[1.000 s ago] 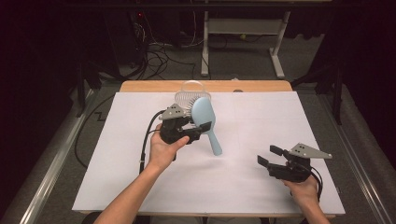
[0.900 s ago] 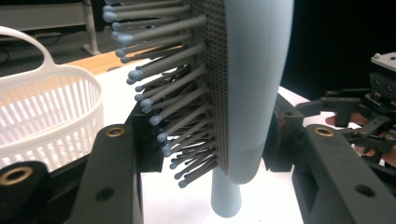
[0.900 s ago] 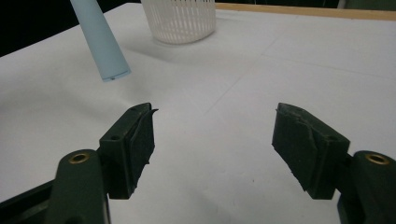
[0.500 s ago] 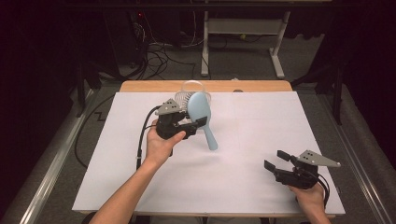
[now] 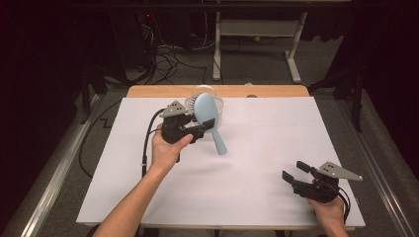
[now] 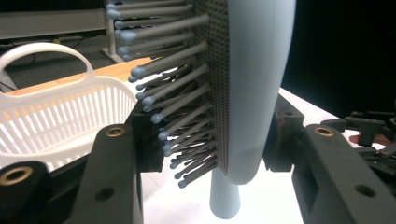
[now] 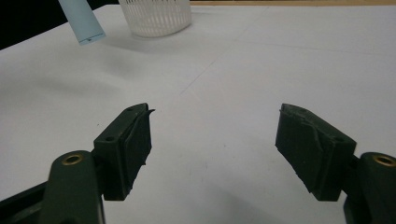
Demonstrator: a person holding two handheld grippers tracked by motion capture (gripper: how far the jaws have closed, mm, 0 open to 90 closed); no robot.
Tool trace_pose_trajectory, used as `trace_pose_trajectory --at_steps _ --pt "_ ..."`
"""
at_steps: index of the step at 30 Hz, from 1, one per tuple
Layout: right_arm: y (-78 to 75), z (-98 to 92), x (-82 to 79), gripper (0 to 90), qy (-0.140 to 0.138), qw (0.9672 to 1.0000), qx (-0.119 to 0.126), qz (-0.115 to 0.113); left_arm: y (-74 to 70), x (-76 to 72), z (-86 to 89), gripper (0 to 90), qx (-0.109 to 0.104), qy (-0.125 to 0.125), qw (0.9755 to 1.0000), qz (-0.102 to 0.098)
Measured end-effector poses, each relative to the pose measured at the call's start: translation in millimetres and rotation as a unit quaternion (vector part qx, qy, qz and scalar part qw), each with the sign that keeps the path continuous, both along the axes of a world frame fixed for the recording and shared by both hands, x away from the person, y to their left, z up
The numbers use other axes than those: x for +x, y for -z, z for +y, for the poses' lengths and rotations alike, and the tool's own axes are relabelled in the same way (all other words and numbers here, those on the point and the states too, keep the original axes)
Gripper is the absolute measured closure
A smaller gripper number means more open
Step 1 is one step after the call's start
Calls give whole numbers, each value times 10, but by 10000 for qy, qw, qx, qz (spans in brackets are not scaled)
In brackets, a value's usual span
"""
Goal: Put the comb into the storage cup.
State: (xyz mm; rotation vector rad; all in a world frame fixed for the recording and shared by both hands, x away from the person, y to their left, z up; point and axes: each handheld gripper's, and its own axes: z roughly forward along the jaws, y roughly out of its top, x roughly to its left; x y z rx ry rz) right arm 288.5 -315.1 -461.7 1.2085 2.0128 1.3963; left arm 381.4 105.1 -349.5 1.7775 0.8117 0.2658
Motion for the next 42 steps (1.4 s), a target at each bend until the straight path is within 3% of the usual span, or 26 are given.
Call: trace_pose_trajectory --at_steps 11,42 --pt "-14 7 -25 271 31 9999 -98 -87 -98 63 55 512 48 -69 10000 -30" --pt "-9 18 -17 271 -5 9999 -111 -31 -236 322 65 512 15 -315 9995 -73"
